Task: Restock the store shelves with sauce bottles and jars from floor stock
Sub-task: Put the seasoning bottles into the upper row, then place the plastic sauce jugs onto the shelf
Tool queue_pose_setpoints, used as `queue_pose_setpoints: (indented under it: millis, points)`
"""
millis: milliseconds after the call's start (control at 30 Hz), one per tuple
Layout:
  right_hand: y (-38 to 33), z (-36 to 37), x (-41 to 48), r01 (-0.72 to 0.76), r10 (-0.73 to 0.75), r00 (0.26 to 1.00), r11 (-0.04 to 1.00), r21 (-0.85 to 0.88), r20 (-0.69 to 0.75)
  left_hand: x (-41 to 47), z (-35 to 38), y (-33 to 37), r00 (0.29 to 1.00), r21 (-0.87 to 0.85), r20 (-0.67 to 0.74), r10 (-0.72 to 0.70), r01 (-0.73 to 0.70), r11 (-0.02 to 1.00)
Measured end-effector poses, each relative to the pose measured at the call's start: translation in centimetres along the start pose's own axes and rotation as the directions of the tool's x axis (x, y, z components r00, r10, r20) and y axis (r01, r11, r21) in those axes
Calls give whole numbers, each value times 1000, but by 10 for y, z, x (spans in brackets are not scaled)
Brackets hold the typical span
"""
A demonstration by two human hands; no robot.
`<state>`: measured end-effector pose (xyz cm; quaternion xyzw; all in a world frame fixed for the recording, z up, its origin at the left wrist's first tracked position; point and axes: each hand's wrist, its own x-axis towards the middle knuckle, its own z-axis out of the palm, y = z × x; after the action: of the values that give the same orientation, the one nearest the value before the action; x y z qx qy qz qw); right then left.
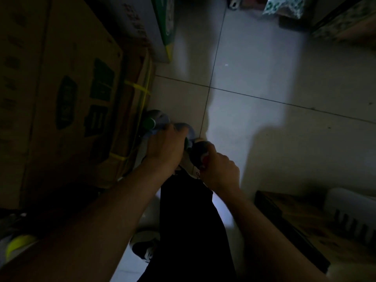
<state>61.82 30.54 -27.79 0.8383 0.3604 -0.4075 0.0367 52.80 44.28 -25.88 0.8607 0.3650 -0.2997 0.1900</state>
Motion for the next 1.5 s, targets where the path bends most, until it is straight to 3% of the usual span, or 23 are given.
queue_pose_setpoints:
  millis: [100, 267, 333, 467, 633, 700, 800, 867, 967, 1067, 1233, 1333, 1500]
  points:
    - [12, -21, 18, 124, -98, 988, 962, -241, 120, 17, -6, -7, 993, 72, 116, -6, -2, 997]
    - [19, -31, 34, 199, -151, 979, 862, -466, 138, 10, -1, -1, 986, 156, 163, -31, 5, 988]
    - [26, -31, 31, 131, -62, 982, 907, -401, 180, 0, 10, 1, 974, 96, 214, -78, 59, 994]
    - [35, -26, 9, -52, 55, 970, 998, -21, 235, -22, 19, 5, 954, -29, 251, -163, 175, 984]
    - [19, -62, -53, -135, 129, 989, 987, 86, 74, -85, -24, 16, 986, -79, -9, -166, 164, 983]
    - [6, -94, -85, -142, 141, 990, 985, 94, 17, -111, -68, 17, 987, -240, -39, -156, 142, 960]
    - [-25, -165, -141, -80, 97, 992, 977, 196, -81, -161, -152, 11, 987, -601, -96, -128, 45, 798]
    - [-55, -225, -181, -30, 84, 986, 939, 342, -142, -204, -215, 6, 985, -771, -90, -147, 25, 637]
    - [-105, -318, -251, 96, 66, 970, 783, 614, -235, -276, -320, -3, 968, -922, -78, -237, 21, 386]
    - [-149, -414, -324, 271, -13, 934, 674, 687, -357, -349, -426, -16, 933, -961, -184, -308, -105, 256]
    - [-230, -577, -440, 496, -253, 868, 441, 748, -426, -478, -583, -45, 852, -925, -377, -362, -323, 202]
    - [-282, -667, -495, 636, -406, 762, 328, 698, -504, -546, -661, -61, 771, -875, -481, -416, -450, 177]
    - [-362, -776, -542, 687, -679, 617, 218, 693, -398, -632, -757, -81, 653, -803, -533, -538, -591, 77]
